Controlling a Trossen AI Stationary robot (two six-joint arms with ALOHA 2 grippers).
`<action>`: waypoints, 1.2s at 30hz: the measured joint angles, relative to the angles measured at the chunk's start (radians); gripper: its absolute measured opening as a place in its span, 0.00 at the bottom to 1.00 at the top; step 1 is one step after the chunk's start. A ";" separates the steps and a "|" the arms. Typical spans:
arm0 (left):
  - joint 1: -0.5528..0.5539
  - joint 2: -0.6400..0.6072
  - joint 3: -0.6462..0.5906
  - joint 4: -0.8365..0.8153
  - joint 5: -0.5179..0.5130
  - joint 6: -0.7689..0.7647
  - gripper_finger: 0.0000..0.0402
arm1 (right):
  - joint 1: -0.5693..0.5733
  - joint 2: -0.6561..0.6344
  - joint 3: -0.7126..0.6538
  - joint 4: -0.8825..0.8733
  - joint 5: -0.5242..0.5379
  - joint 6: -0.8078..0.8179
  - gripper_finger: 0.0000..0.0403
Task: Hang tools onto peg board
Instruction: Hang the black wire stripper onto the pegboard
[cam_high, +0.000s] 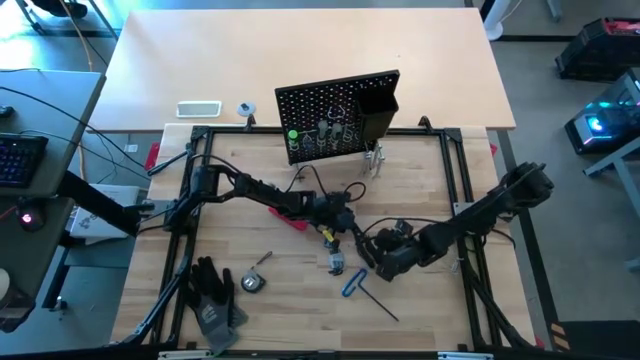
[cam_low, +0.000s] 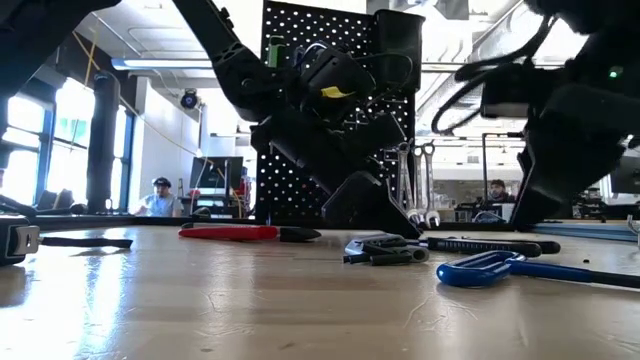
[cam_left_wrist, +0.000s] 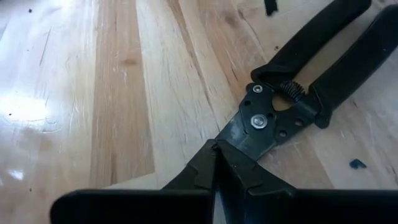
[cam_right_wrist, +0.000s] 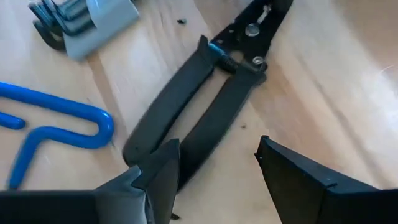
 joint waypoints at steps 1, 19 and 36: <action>-0.003 0.000 0.000 0.001 -0.008 0.000 0.01 | -0.005 0.002 -0.014 0.034 -0.007 0.014 0.53; -0.014 0.002 -0.005 0.030 -0.042 -0.037 0.01 | -0.009 0.126 -0.083 0.184 0.062 0.154 0.53; -0.017 0.001 -0.008 0.052 -0.023 -0.081 0.01 | 0.047 0.188 -0.051 0.137 0.184 0.098 0.16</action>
